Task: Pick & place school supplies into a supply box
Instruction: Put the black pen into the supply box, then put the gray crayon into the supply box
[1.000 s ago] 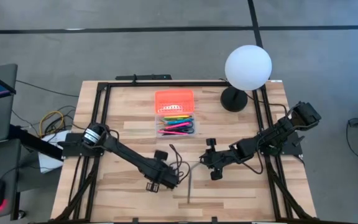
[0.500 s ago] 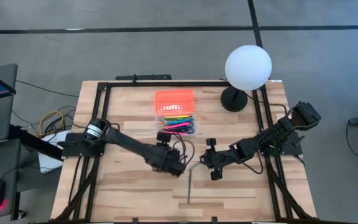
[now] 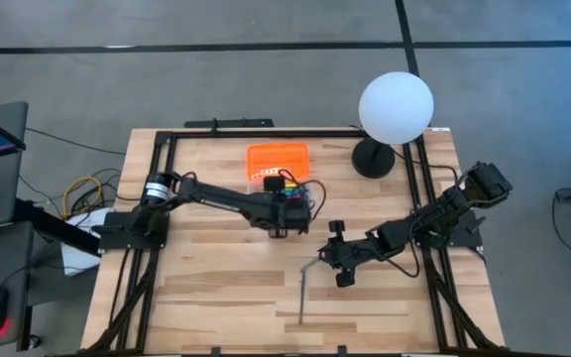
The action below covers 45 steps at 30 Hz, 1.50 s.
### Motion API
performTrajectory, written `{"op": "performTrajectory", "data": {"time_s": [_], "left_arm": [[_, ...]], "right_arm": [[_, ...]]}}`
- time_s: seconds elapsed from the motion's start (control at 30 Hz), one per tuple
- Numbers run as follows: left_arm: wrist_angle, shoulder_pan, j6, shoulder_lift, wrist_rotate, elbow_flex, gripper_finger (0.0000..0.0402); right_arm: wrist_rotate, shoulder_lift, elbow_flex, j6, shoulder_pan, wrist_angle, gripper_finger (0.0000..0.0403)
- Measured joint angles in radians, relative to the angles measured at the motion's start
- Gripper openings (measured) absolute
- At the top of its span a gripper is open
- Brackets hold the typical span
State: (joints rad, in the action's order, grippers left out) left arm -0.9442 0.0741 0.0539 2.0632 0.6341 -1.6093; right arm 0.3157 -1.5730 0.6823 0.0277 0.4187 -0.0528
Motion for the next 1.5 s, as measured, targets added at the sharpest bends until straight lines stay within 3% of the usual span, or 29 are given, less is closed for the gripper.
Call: {"op": "performTrajectory", "data": {"time_s": [0.43, 0.8, 0.97, 1.23, 1.5], "left_arm": [[0.088, -0.094, -0.026, -0.001, -0.131, -0.001, 0.0037], [0.100, -0.100, -0.072, -0.002, -0.124, -0.001, 0.0119], [0.041, -0.079, -0.087, -0.029, -0.096, -0.001, 0.0133], [-0.044, 0.052, -0.035, -0.250, -0.068, 0.066, 0.0129], [0.274, 0.212, 0.013, -0.629, -0.080, 0.426, 0.0123]], "right_arm": [[0.000, 0.000, 0.000, 0.000, 0.000, 0.000, 0.0090], [0.000, 0.000, 0.000, 0.007, 0.000, 0.000, 0.0090], [0.000, 0.000, 0.000, 0.023, 0.000, 0.000, 0.0090], [0.000, -0.007, 0.000, 0.026, 0.000, -0.012, 0.0090], [-0.003, -0.106, 0.000, -0.063, -0.002, -0.149, 0.0090]]}}
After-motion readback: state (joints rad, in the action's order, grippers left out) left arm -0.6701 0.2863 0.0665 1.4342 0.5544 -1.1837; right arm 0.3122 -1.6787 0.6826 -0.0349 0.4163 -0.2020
